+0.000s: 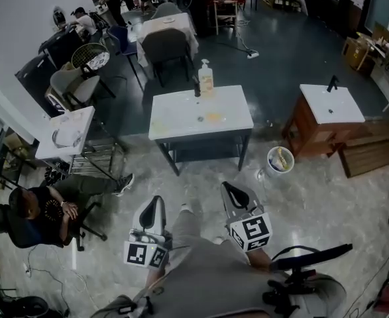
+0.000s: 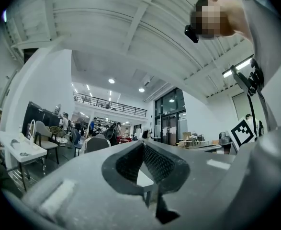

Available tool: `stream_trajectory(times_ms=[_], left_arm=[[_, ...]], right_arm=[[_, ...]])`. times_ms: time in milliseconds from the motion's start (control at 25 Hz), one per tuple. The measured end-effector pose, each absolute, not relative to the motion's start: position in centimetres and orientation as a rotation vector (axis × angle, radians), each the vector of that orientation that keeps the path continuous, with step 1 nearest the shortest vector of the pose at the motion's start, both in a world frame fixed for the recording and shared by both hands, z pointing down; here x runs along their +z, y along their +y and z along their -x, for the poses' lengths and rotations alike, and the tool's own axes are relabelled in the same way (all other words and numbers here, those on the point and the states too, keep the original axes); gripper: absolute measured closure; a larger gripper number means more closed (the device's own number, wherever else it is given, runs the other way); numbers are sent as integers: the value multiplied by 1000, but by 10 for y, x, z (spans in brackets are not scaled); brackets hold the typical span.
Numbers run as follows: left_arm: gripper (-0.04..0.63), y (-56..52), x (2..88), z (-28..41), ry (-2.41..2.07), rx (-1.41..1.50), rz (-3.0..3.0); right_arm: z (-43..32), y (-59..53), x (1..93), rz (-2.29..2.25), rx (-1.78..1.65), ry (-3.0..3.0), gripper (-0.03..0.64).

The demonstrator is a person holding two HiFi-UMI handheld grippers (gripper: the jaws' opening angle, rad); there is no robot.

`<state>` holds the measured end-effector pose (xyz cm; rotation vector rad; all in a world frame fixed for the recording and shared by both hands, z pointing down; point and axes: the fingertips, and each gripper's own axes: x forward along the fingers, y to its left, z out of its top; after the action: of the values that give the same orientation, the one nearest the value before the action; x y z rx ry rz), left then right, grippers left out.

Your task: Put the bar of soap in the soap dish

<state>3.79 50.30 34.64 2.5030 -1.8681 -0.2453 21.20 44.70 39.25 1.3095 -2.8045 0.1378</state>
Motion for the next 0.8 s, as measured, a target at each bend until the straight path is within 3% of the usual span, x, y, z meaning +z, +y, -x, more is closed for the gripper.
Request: stream_trajectory(times_ms=[800], left_arm=[[594,373,389,-24,-1733,-258,-2493]], right_arm=[[-201,332,423,-1382,257,-2739,614]])
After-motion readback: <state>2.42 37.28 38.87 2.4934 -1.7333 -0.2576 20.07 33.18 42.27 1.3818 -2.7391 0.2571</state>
